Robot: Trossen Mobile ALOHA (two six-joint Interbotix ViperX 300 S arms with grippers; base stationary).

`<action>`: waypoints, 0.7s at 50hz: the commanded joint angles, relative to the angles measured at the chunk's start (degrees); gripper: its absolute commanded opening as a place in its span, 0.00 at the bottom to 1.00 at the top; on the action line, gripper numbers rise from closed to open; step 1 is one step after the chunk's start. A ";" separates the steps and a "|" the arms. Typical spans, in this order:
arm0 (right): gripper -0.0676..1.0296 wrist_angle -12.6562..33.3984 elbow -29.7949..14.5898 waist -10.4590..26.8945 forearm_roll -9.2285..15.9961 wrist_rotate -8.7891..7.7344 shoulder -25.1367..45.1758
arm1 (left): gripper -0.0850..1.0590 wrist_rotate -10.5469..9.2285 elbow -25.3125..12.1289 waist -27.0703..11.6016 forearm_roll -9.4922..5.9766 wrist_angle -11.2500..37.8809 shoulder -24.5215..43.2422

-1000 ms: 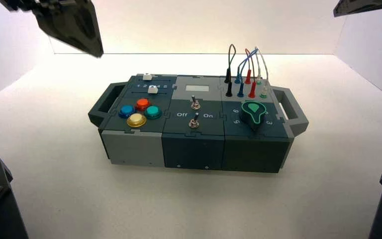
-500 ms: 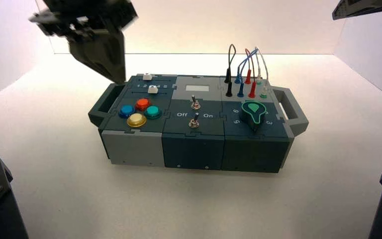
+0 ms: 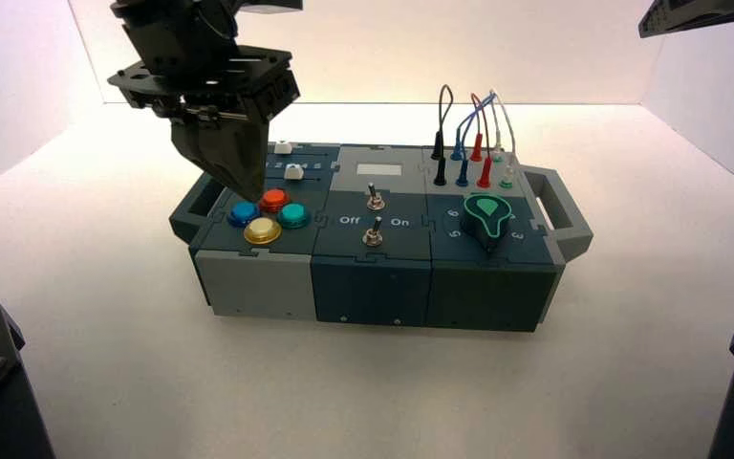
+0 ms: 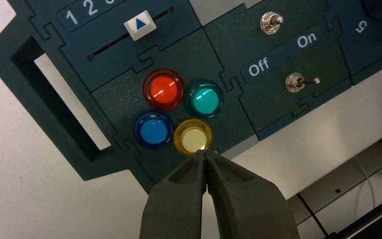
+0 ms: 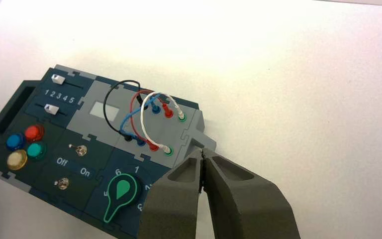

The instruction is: Push the yellow button with the left gripper.

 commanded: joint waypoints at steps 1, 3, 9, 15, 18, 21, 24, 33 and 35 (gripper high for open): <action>0.04 -0.18 -2.02 0.26 0.35 0.09 0.18 | 0.05 0.35 -1.76 -0.18 0.00 -0.53 0.44; 0.04 -0.18 -2.02 0.26 0.35 0.09 0.18 | 0.05 0.44 -1.76 -0.18 0.00 -0.70 0.79; 0.04 -0.18 -2.02 0.26 0.35 0.09 0.18 | 0.05 0.70 -1.93 -0.18 0.00 -0.97 1.76; 0.04 -0.18 -2.02 0.26 0.35 0.09 0.18 | 0.05 0.97 -2.11 -0.18 0.18 -1.32 2.99; 0.04 -0.18 -2.02 0.09 0.35 0.09 0.18 | 0.05 1.32 -2.20 -0.18 0.18 -1.49 3.96; 0.04 -0.18 -2.02 0.26 0.35 0.09 0.09 | 0.05 1.58 -2.29 -0.18 0.18 -1.67 4.66; 0.04 -0.18 -2.02 0.26 0.35 0.09 0.09 | 0.05 1.76 -2.37 -0.18 0.18 -1.93 5.45; 0.04 -0.18 -2.02 0.26 0.35 0.09 0.09 | 0.05 2.02 -2.64 -0.18 0.35 -2.55 7.65; 0.04 -0.18 -2.02 0.26 0.35 0.09 0.09 | 0.05 2.11 -2.72 -0.18 0.35 -2.64 8.00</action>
